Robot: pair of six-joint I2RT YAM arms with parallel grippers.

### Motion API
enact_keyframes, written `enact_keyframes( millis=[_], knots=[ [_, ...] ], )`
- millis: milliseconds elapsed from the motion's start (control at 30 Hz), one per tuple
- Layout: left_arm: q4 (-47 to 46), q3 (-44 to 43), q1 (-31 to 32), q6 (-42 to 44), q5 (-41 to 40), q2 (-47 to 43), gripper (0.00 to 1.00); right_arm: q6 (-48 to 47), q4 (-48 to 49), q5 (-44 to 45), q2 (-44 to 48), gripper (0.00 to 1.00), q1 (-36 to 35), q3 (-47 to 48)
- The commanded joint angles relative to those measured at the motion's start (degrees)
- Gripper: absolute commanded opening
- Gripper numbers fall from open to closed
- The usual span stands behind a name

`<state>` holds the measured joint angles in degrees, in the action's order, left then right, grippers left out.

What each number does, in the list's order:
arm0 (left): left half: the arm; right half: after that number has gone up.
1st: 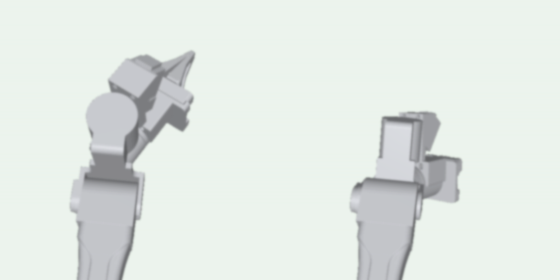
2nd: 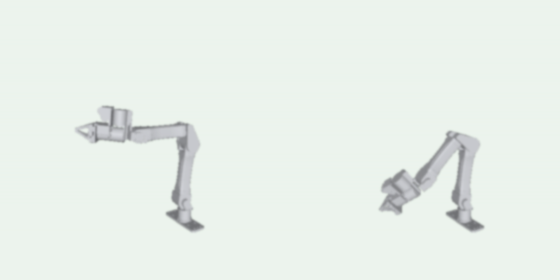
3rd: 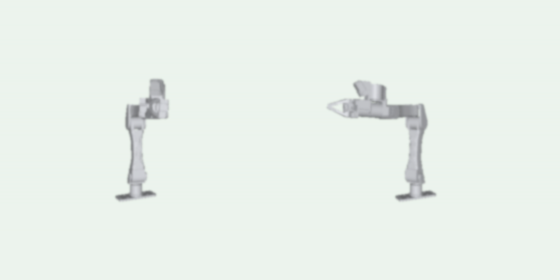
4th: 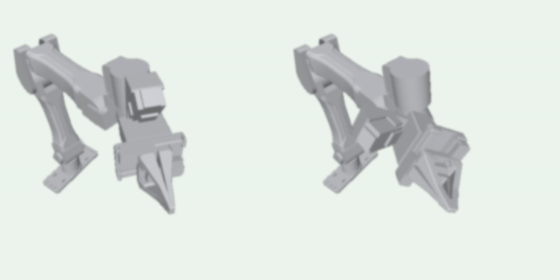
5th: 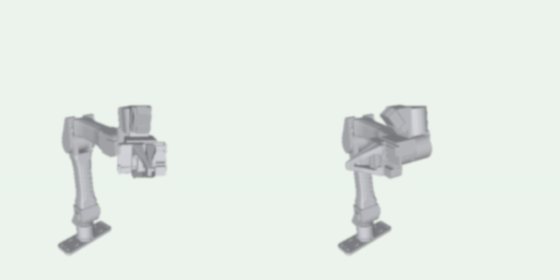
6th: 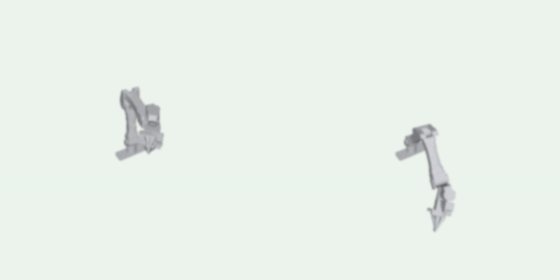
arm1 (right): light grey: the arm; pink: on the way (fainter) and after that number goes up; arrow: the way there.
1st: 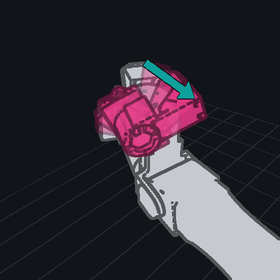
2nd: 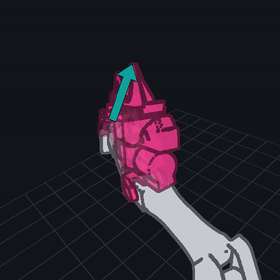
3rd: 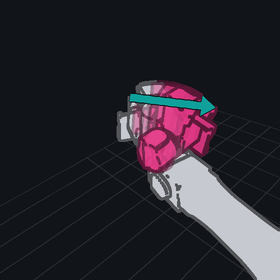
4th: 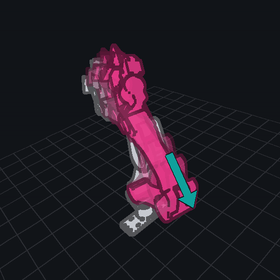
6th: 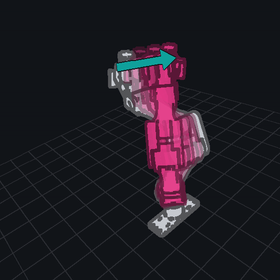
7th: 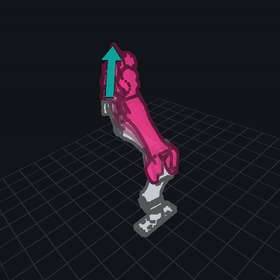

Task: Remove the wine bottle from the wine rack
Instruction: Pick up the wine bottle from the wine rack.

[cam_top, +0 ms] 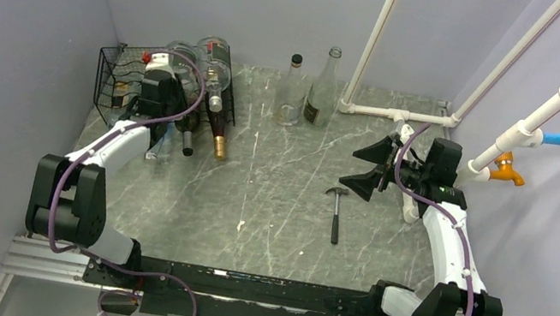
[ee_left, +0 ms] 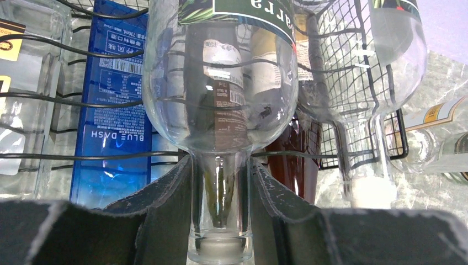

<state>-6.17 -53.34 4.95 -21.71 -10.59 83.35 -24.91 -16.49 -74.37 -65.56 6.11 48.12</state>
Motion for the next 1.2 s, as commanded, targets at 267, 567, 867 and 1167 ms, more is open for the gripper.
enact_keyframes(
  millis=[267, 567, 867, 1167],
  knots=[
    [-6.70, 0.08, -0.03, 2.67, -0.25, -5.63, 0.00, -1.40, 1.02, -2.47, 0.74, 1.00, 0.40, 0.11],
    [-5.83, 2.98, -0.03, -0.51, 1.30, -4.21, 0.00, -1.79, 0.67, -2.41, 0.81, 1.00, 0.41, 0.13],
    [-4.02, 3.15, -0.07, -2.47, 2.76, -1.43, 0.14, -1.97, 0.59, -2.42, 0.83, 1.00, 0.46, 0.13],
    [-1.37, 1.24, -0.09, -3.53, 3.73, -0.83, 0.32, -2.52, -0.02, -2.42, 0.87, 1.00, 0.53, 0.31]
  ],
)
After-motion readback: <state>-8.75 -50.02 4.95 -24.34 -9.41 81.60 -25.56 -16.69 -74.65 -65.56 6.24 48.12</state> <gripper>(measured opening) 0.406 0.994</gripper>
